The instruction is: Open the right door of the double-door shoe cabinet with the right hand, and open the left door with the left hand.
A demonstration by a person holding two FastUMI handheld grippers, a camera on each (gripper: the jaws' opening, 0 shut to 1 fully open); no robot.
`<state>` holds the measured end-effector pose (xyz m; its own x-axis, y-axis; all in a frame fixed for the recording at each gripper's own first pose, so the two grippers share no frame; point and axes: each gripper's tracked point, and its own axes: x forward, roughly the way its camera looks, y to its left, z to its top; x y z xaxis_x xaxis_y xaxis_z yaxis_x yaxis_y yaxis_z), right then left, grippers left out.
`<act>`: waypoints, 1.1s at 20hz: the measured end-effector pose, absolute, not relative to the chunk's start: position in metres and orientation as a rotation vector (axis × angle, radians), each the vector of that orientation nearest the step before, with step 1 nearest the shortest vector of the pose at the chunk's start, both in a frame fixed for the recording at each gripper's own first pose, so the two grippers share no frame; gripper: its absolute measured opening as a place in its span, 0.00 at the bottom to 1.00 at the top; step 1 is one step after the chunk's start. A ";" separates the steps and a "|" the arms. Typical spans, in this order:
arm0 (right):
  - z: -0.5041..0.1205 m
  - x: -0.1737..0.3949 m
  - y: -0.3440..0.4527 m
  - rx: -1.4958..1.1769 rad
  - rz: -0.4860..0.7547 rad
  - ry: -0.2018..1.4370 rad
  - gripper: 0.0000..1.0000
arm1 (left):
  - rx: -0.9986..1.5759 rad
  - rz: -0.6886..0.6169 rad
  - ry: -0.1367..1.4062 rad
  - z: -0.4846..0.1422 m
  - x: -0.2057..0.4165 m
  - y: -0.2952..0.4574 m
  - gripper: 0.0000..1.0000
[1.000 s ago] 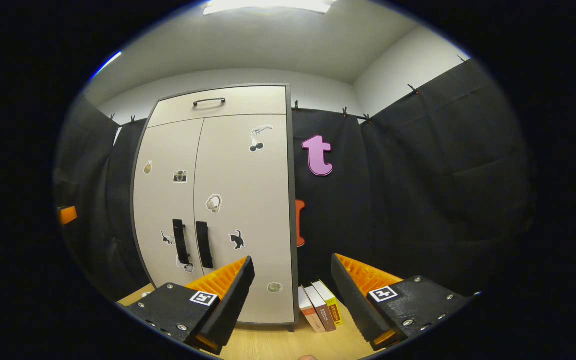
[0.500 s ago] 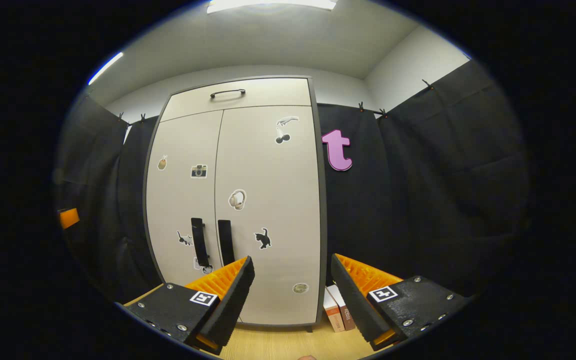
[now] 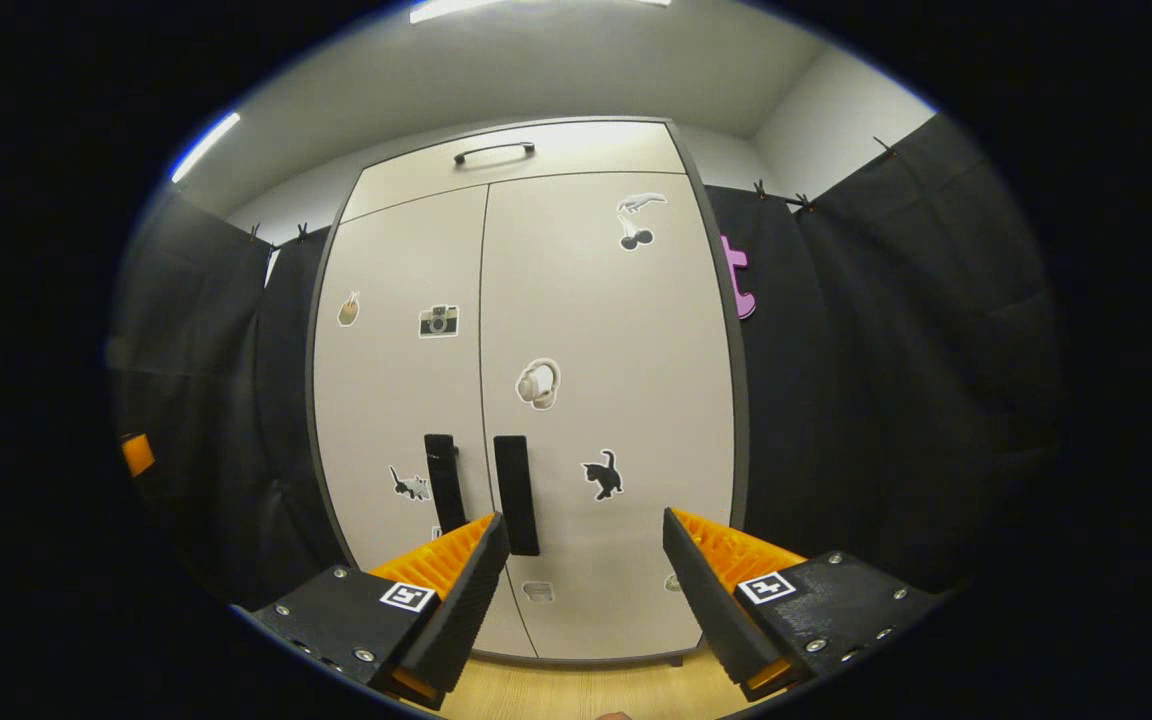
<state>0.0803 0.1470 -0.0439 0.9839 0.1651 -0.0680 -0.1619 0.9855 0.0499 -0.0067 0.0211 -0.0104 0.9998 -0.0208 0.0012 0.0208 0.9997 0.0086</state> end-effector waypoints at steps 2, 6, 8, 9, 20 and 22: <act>-0.046 0.095 0.164 0.042 0.180 0.069 0.94 | 0.014 -0.014 0.000 -0.013 -0.005 0.027 0.96; -0.054 0.126 0.188 0.038 0.179 0.089 0.94 | 0.027 0.004 0.009 -0.020 -0.001 0.039 0.95; -0.060 0.142 0.199 0.026 0.173 0.090 0.94 | 0.033 0.016 0.012 -0.023 0.000 0.046 0.96; -0.064 0.150 0.204 0.020 0.172 0.097 0.94 | 0.038 0.020 0.012 -0.024 0.002 0.048 0.94; -0.104 0.205 0.237 0.019 0.166 0.174 0.70 | 0.034 0.032 0.009 -0.033 0.014 0.066 0.96; -0.105 0.207 0.233 0.001 0.142 0.166 0.64 | 0.035 0.034 0.008 -0.034 0.015 0.069 0.95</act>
<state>0.2067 0.2326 -0.1053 0.9761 0.1411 -0.1650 -0.1409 0.9899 0.0128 0.0150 0.0691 -0.0339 0.9994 0.0340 -0.0073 -0.0337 0.9988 0.0353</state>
